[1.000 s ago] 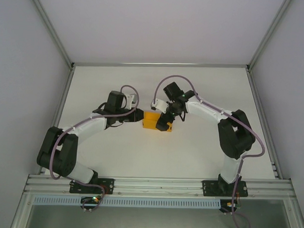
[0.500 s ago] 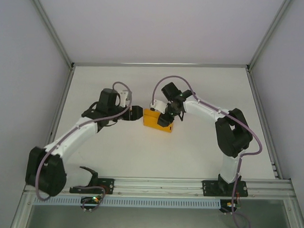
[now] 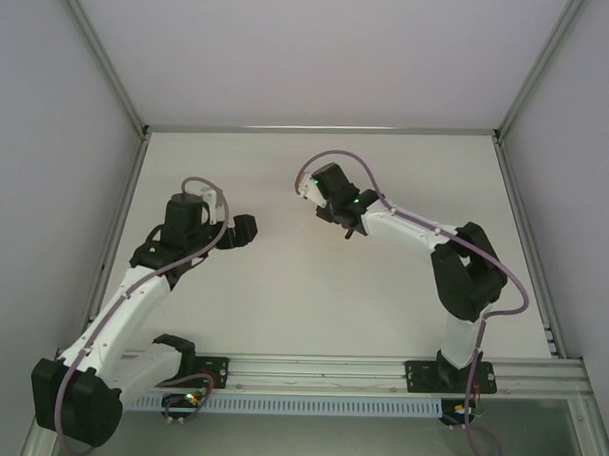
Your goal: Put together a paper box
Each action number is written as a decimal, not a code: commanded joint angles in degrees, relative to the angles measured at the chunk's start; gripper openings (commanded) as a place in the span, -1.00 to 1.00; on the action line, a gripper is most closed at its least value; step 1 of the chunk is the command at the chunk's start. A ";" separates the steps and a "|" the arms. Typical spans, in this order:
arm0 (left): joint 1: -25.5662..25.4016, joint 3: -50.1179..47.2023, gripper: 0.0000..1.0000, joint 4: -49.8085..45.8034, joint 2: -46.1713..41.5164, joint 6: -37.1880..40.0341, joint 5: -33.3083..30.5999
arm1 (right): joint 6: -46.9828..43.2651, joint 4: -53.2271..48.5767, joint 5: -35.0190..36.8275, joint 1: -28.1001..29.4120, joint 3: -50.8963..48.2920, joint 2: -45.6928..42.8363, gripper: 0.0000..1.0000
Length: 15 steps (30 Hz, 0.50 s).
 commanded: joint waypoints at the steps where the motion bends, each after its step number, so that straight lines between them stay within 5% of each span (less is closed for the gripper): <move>1: 0.68 -0.79 1.00 -0.57 2.21 -2.34 0.63 | -4.12 4.38 11.99 2.82 -0.80 5.57 -0.29; 6: 0.89 -0.70 1.00 -0.68 4.75 -2.56 2.08 | -2.38 3.79 16.69 6.68 -1.45 9.08 -0.25; 9: 0.98 -1.14 1.00 -0.19 4.83 -2.67 2.44 | 1.81 -1.36 15.20 8.71 -1.61 8.58 0.18; 11: 0.98 -1.40 1.00 0.06 4.77 -2.76 2.35 | 4.23 -6.58 10.44 10.29 -1.84 6.93 0.65; 15: 1.15 -1.67 1.00 0.46 5.42 -3.17 2.51 | 6.44 -12.34 0.31 13.09 -3.80 2.59 0.97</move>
